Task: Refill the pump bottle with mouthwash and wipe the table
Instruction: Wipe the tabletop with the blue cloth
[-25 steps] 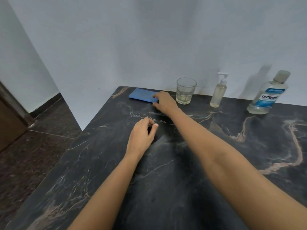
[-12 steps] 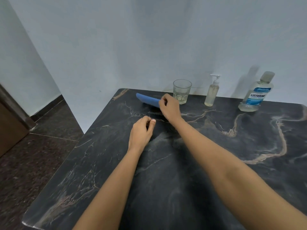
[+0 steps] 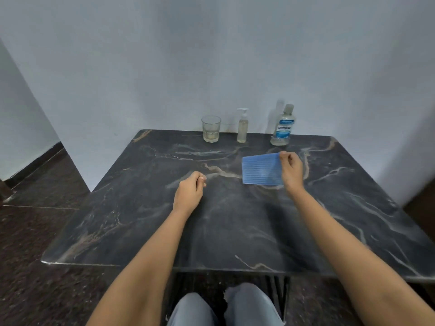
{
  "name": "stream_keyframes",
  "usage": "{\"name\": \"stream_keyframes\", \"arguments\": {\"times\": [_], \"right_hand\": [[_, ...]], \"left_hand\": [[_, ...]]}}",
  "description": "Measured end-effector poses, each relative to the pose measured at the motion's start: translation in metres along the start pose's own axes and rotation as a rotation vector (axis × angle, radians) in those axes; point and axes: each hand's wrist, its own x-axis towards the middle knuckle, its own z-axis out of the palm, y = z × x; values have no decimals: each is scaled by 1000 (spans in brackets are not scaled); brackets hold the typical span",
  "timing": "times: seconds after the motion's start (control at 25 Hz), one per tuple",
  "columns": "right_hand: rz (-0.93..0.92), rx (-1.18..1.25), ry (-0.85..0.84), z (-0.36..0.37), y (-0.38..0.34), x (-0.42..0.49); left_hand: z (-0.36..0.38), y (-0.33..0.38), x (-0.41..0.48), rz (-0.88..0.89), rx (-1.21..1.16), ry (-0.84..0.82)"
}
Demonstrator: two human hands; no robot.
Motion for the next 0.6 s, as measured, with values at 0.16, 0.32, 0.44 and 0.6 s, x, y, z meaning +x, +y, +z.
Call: {"name": "stream_keyframes", "arguments": {"times": [0.16,0.32,0.44,0.6], "right_hand": [[-155,-130,81,-95,2,-29],[-332,-296,-58,-159,15,-73],[-343,-429,-355,-179,30,-102],[-321,-532,-616,-175,35,-114]], "left_hand": [[28,46,-45,59,-57,-26],[61,83,-86,155,-108,-102],[77,92,-105,189,-57,-174],[88,96,-121,226,-24,-169]]}}
